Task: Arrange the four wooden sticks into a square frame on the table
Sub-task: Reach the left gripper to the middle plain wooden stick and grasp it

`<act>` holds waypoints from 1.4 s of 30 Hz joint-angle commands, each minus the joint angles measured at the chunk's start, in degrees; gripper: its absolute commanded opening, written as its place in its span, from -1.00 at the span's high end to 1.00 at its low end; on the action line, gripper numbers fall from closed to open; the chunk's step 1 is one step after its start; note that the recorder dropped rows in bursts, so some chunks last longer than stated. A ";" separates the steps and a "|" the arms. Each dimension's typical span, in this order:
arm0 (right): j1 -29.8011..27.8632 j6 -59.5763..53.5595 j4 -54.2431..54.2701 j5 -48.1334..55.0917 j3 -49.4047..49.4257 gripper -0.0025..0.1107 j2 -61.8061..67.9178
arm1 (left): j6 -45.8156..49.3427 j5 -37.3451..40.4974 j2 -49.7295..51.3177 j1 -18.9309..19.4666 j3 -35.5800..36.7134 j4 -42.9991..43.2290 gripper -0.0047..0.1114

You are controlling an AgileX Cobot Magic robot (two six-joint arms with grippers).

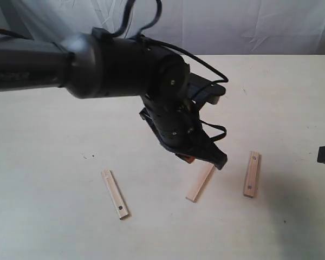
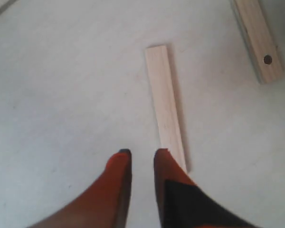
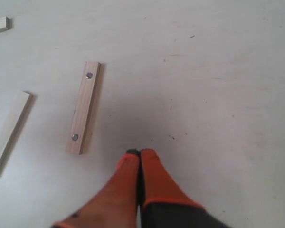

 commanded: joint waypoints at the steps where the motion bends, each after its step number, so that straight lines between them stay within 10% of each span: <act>1: -0.14 -0.05 -0.02 -0.40 -0.37 0.97 0.19 | -0.51 0.27 3.39 -0.73 -2.22 -3.54 0.24; 34: -0.14 -0.05 -0.02 -2.96 -0.37 0.97 0.19 | -0.50 -5.23 11.19 -0.84 -2.22 -3.60 0.20; 42: -0.14 -0.05 -0.02 -3.58 -0.37 0.97 0.19 | -0.96 -3.31 11.19 -0.63 -2.34 -0.91 0.92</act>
